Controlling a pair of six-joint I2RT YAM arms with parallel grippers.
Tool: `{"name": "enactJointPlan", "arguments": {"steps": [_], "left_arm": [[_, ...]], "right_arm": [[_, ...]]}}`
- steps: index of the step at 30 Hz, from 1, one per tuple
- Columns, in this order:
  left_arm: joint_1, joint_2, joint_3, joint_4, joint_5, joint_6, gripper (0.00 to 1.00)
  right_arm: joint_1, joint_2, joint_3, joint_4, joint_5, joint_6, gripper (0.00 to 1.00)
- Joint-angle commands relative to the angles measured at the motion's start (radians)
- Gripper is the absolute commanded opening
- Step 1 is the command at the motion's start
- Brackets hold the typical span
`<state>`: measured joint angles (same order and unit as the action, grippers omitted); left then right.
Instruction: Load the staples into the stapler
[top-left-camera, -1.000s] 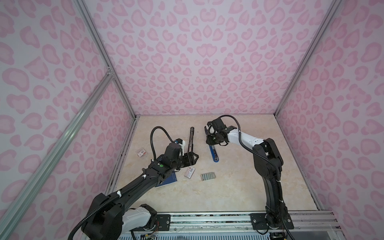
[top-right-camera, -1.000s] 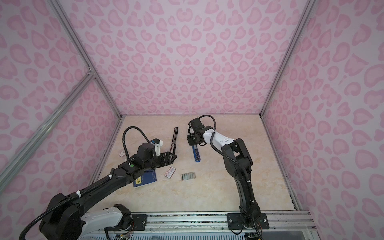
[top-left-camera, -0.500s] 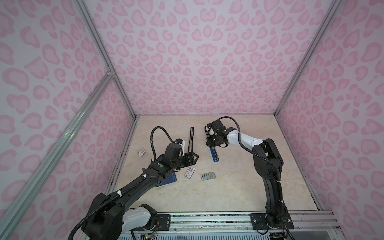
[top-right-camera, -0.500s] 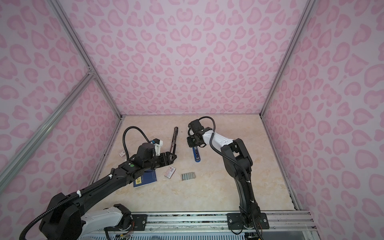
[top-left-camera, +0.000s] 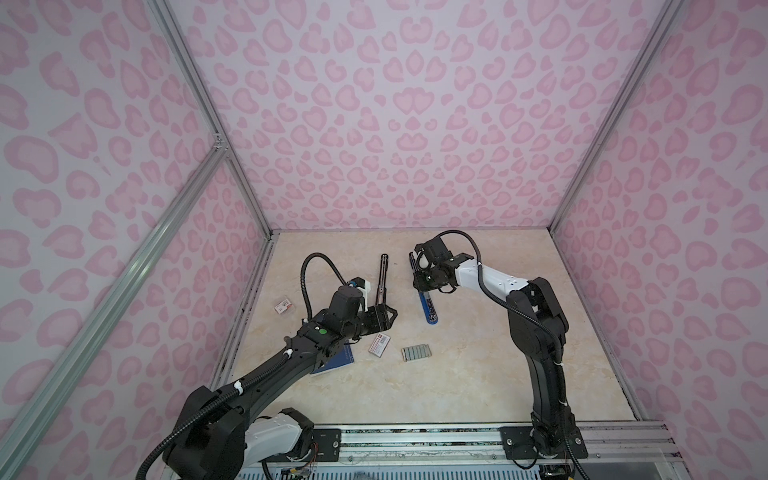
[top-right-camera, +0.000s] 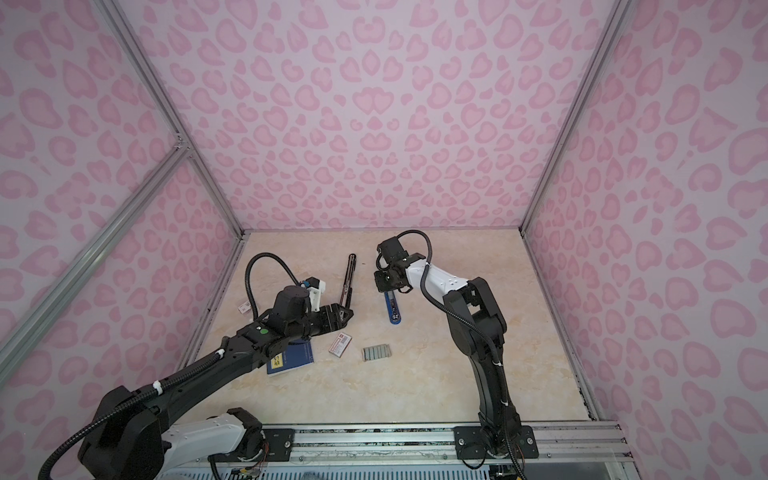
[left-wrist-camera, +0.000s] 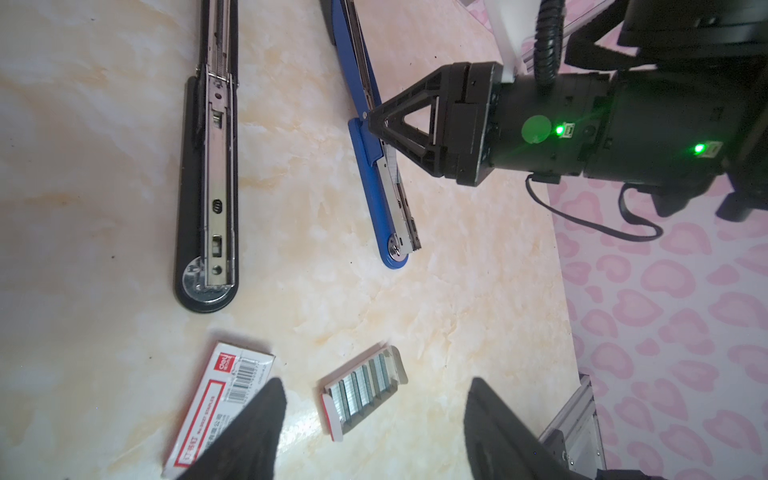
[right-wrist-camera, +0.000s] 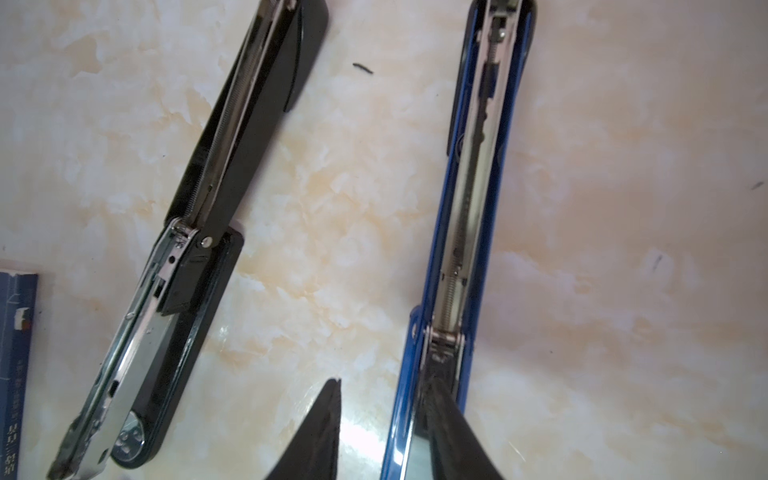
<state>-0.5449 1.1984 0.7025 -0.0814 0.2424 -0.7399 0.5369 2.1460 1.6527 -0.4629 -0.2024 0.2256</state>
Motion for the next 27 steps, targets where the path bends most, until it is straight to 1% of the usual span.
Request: {"name": "enactJointPlan", "arguments": {"steps": [1,15,27], "left_arm": [[0.002,-0.005,-0.001,0.005,-0.005,-0.004,0.71],[0.002,0.006,-0.005,0.014,0.0,-0.004,0.71],[0.001,0.008,-0.011,0.025,0.005,-0.009,0.71]], "right_arm": [[0.005,0.008,-0.013,-0.004,0.002,0.006,0.36],[0.026,-0.077,-0.158,0.046,-0.005,0.022,0.34],[0.044,-0.151,-0.291,0.095,0.025,0.045,0.34]]}}
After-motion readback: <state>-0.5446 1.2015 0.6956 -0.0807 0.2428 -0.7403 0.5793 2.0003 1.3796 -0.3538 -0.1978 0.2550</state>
